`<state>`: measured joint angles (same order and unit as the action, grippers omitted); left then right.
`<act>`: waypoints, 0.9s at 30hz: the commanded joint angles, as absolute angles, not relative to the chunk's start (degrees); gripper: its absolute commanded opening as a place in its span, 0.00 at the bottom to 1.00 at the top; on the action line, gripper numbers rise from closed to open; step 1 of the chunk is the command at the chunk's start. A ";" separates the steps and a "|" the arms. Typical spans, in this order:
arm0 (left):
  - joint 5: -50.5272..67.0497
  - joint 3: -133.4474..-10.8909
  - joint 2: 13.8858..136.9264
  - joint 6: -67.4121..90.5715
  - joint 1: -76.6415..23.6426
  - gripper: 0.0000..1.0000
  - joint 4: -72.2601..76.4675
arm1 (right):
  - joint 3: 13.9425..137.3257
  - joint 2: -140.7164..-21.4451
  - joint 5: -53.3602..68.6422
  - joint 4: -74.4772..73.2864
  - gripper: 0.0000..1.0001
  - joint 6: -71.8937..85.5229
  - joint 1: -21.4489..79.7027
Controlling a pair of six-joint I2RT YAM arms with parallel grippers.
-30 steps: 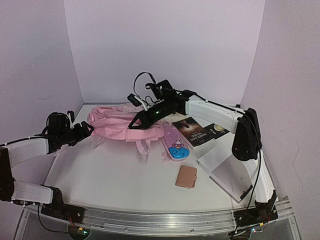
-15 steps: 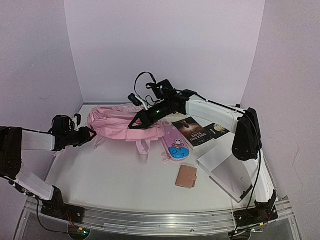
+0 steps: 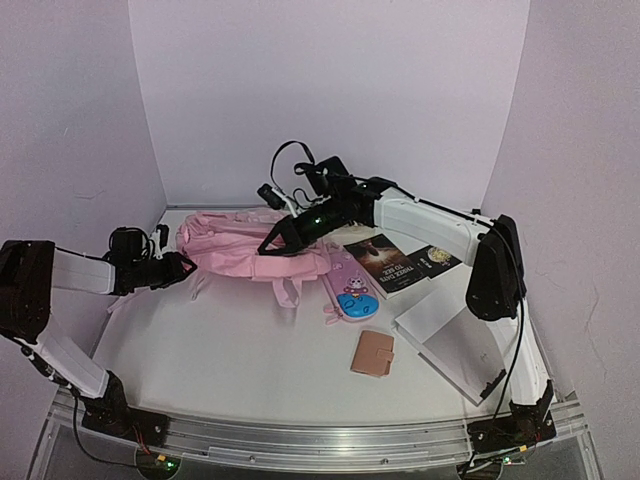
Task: Pack the student bag
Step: Unzip the student bag at the center of the board.
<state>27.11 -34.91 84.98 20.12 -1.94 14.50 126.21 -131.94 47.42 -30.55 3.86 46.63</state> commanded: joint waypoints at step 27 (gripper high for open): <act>21.70 -35.22 64.12 23.62 -3.87 0.00 -4.26 | 129.40 -129.43 39.61 -26.44 0.00 7.52 46.21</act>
<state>23.17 -34.02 68.88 21.35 -2.40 1.26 126.21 -131.87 45.64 -29.74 5.42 47.02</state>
